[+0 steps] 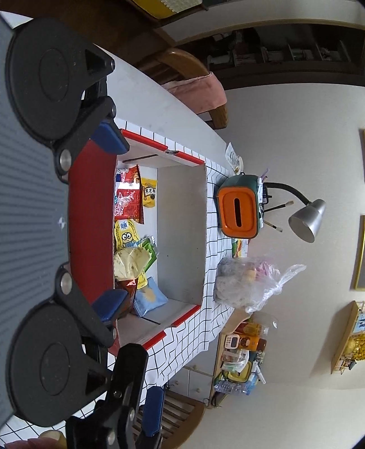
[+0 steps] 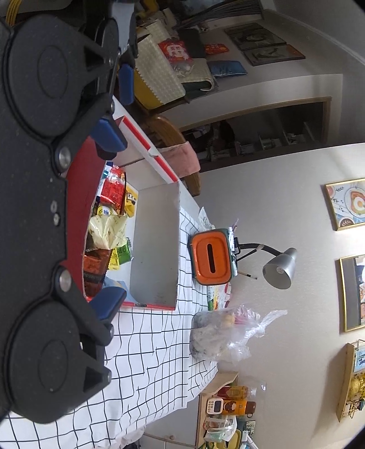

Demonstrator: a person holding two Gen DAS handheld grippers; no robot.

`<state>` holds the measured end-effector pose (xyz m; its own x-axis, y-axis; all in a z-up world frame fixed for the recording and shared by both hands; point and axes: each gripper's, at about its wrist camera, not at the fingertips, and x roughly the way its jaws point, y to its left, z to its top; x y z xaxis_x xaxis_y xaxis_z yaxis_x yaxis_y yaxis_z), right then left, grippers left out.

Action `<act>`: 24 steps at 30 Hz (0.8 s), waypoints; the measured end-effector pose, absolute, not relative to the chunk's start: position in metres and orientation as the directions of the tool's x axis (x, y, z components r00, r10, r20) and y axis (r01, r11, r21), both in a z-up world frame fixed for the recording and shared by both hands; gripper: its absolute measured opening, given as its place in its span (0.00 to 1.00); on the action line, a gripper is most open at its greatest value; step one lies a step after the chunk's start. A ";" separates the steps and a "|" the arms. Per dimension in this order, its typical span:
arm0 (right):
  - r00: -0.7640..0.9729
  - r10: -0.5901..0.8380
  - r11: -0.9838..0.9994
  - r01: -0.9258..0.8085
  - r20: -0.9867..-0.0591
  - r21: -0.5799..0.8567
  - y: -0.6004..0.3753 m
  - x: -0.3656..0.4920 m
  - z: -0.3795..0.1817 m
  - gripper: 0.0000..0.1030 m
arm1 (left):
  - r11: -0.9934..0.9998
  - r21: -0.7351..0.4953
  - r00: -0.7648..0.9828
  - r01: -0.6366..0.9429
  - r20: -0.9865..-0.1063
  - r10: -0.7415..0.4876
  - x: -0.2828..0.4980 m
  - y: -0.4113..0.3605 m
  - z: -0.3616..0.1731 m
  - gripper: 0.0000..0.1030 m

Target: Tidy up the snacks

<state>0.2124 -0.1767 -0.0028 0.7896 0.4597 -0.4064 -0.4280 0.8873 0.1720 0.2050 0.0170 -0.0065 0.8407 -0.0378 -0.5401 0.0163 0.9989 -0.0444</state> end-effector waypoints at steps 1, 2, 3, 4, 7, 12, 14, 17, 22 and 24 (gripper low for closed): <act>0.792 0.460 0.887 -0.428 -0.401 0.174 -0.177 0.211 -0.004 1.00 | 0.999 -0.044 0.844 0.013 -0.534 -0.035 0.204 0.017 -0.007 1.00; 0.793 0.462 0.887 -0.428 -0.397 0.175 -0.177 0.211 -0.004 1.00 | 0.999 -0.041 0.848 0.010 -0.529 -0.030 0.203 0.017 -0.007 1.00; 0.793 0.465 0.885 -0.430 -0.394 0.179 -0.177 0.210 -0.005 1.00 | 0.999 -0.034 0.852 0.007 -0.524 -0.023 0.202 0.017 -0.008 1.00; 0.793 0.469 0.883 -0.431 -0.390 0.185 -0.178 0.210 -0.006 1.00 | 1.000 -0.026 0.854 0.005 -0.520 -0.017 0.202 0.017 -0.009 1.00; 0.794 0.471 0.882 -0.435 -0.384 0.181 -0.176 0.209 -0.008 1.00 | 1.000 -0.020 0.860 0.007 -0.510 -0.016 0.201 0.016 -0.010 1.00; 0.801 0.469 0.883 -0.438 -0.373 0.170 -0.176 0.205 -0.011 1.00 | 1.000 -0.017 0.865 0.009 -0.502 -0.016 0.200 0.017 -0.011 1.00; 0.802 0.471 0.882 -0.440 -0.366 0.170 -0.176 0.205 -0.011 1.00 | 1.000 -0.018 0.867 0.009 -0.498 -0.017 0.200 0.017 -0.011 1.00; 0.798 0.480 0.877 -0.445 -0.364 0.183 -0.178 0.206 -0.013 1.00 | 1.000 -0.018 0.867 0.014 -0.498 -0.022 0.200 0.016 -0.013 1.00; 0.802 0.479 0.878 -0.444 -0.358 0.180 -0.178 0.203 -0.013 1.00 | 1.000 -0.019 0.869 0.010 -0.494 -0.019 0.200 0.017 -0.014 1.00; 0.803 0.480 0.877 -0.445 -0.353 0.182 -0.178 0.202 -0.013 1.00 | 1.000 -0.023 0.870 0.010 -0.493 -0.020 0.201 0.018 -0.013 1.00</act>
<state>0.2023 -0.1783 -0.0127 0.8028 0.4802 -0.3534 -0.4447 0.8771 0.1816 0.2006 0.0178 -0.0132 0.8696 -0.0204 -0.4934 0.0103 0.9997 -0.0232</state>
